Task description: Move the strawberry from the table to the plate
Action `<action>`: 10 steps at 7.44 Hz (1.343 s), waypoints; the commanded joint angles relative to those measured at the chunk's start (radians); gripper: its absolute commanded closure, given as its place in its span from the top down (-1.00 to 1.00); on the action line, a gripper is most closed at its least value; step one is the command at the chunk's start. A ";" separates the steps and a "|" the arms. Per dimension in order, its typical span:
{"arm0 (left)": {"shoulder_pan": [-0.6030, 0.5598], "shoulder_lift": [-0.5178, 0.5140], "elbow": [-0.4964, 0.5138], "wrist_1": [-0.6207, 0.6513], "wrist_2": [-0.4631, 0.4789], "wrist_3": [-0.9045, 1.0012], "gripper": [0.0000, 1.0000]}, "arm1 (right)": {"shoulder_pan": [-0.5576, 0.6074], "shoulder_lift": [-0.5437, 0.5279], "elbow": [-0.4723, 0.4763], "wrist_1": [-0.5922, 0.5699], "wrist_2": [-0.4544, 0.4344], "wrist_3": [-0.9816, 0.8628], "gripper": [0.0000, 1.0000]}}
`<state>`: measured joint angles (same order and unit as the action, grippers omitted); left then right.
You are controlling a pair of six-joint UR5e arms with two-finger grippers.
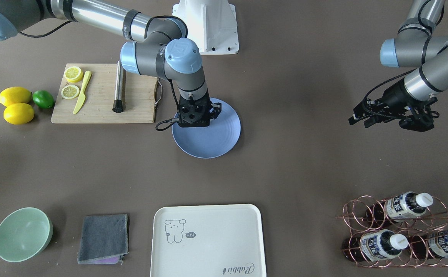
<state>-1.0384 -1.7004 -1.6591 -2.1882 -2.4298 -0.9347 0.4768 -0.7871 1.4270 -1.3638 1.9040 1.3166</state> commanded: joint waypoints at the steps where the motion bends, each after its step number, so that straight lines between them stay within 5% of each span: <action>1: 0.000 0.001 -0.007 0.001 0.000 -0.007 0.35 | 0.002 -0.001 0.000 0.002 0.000 -0.011 1.00; 3: 0.000 -0.002 -0.011 0.005 0.000 -0.009 0.35 | 0.069 -0.009 0.053 -0.012 0.050 -0.013 1.00; 4: -0.002 -0.005 -0.022 0.052 -0.003 -0.004 0.36 | 0.162 -0.045 0.108 -0.033 0.152 -0.054 1.00; 6: -0.053 -0.002 -0.057 0.126 -0.015 0.083 0.39 | 0.323 -0.195 0.293 -0.173 0.251 -0.327 1.00; 10: -0.295 0.025 -0.102 0.543 -0.018 0.689 0.56 | 0.733 -0.482 0.330 -0.261 0.447 -0.997 1.00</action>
<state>-1.2434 -1.6789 -1.7531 -1.7874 -2.4478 -0.4530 1.0899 -1.1705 1.7639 -1.6122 2.3137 0.5533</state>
